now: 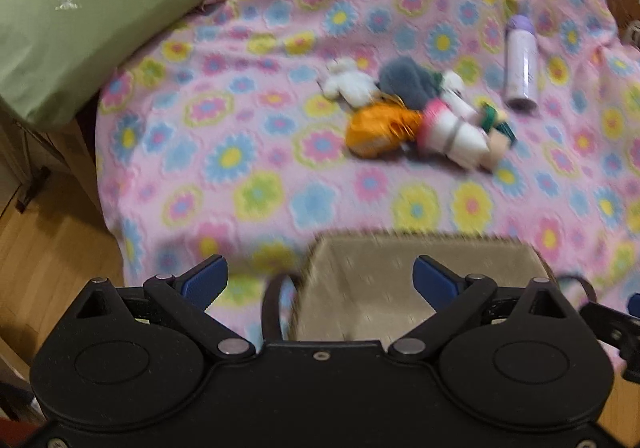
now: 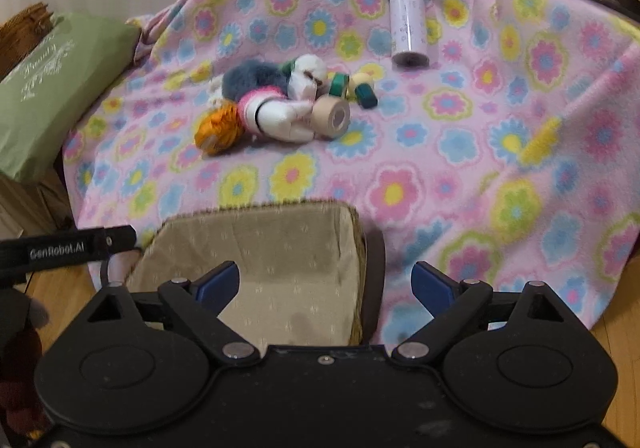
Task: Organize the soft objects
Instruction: 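Reach the left tool to the orange pouch while the right tool reaches the tape roll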
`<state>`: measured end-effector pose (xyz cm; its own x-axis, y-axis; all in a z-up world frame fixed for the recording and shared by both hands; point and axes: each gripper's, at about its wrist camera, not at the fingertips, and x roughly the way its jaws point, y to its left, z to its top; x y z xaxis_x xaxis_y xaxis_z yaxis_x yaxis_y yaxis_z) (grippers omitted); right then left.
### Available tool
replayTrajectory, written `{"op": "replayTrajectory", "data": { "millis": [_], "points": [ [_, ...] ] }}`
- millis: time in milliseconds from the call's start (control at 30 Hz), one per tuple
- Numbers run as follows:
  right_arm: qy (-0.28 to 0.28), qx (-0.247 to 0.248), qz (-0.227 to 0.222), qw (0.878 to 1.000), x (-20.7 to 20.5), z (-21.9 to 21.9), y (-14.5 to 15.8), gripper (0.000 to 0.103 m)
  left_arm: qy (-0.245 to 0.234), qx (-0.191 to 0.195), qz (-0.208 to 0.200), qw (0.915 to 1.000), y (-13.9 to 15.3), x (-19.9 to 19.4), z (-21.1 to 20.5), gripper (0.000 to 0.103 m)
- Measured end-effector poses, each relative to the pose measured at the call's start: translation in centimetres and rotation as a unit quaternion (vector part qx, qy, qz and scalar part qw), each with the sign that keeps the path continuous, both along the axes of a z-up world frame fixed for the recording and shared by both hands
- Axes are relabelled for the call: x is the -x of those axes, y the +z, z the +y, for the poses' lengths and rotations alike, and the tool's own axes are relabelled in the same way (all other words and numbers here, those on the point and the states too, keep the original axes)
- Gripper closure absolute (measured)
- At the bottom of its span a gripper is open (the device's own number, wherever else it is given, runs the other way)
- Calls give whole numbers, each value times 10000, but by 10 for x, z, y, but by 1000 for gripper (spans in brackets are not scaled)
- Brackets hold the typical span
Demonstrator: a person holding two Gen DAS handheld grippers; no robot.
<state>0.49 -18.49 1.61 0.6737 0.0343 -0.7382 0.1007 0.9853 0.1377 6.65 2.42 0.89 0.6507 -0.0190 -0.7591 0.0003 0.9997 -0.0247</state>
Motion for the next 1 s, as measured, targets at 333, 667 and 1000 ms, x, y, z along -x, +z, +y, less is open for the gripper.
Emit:
{"op": "replayTrajectory", "data": {
  "millis": [333,667,1000],
  "points": [
    [-36,300,34,9995,-65,-3,5,12,-127,-115,96,9998,-14,-68,-3,7],
    [-177,440,214,9986,-132,-9,-4,12,-463,-182,123,9987,-26,-124,-18,7],
    [-498,341,271,9978,-195,-26,-14,12,-846,26,354,9958,-50,-172,-32,5]
  ]
}}
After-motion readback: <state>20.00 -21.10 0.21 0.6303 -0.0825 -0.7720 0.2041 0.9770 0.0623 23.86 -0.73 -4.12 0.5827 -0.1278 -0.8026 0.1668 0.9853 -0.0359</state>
